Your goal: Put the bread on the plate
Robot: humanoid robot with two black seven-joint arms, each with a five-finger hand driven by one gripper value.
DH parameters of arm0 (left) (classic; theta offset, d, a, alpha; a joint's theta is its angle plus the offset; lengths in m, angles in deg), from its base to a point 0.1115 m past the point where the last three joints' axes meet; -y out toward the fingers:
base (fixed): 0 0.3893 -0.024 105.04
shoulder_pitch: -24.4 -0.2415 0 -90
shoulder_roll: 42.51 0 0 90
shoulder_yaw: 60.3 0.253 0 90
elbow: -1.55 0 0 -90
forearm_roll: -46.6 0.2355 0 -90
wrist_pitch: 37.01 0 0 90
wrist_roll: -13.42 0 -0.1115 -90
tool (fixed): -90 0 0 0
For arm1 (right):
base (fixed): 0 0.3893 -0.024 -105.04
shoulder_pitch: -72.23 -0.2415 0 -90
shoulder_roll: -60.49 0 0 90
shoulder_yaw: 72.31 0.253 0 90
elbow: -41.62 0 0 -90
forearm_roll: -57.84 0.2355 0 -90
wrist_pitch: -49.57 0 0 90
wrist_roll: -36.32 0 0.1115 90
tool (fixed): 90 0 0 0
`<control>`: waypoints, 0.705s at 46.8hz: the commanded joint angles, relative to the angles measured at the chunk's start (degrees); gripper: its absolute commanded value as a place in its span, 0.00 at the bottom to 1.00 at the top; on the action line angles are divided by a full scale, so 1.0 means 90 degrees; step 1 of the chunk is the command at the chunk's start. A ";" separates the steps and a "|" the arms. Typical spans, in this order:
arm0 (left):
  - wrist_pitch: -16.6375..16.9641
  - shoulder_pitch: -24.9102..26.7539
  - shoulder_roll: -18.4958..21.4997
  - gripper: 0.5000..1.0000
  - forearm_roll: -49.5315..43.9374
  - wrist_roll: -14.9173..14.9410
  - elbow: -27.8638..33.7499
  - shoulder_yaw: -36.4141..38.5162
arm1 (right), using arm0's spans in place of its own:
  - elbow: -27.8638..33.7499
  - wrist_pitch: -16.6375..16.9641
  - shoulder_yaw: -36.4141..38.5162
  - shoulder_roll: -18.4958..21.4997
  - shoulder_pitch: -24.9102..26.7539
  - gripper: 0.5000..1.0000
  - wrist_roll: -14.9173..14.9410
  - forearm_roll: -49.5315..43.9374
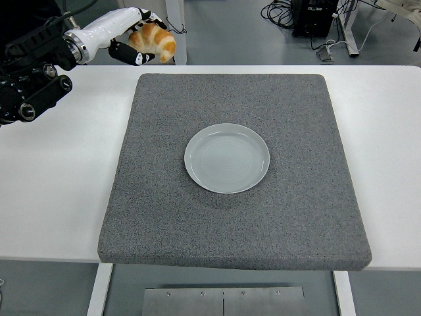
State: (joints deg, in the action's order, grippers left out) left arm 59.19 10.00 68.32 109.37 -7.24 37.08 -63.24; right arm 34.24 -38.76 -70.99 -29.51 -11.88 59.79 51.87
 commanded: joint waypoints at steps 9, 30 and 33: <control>0.0004 0.0018 -0.0254 0.23 -0.0099 0.0000 0.0242 -0.0132 | 0.0000 0.0000 0.0000 0.0000 0.0000 1.00 0.0000 0.0000; 0.0034 0.0164 -0.0693 0.23 0.0018 0.0010 0.1130 -0.0122 | 0.0000 0.0000 0.0000 0.0000 0.0000 1.00 0.0000 0.0000; 0.0034 0.0164 -0.0752 0.23 0.0096 0.0020 0.1237 -0.0122 | 0.0000 0.0000 0.0000 0.0000 0.0000 1.00 0.0000 0.0000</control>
State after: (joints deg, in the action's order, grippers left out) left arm 59.43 11.45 62.01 109.65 -7.11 47.41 -64.42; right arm 34.24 -38.76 -70.99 -29.51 -11.89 59.79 51.87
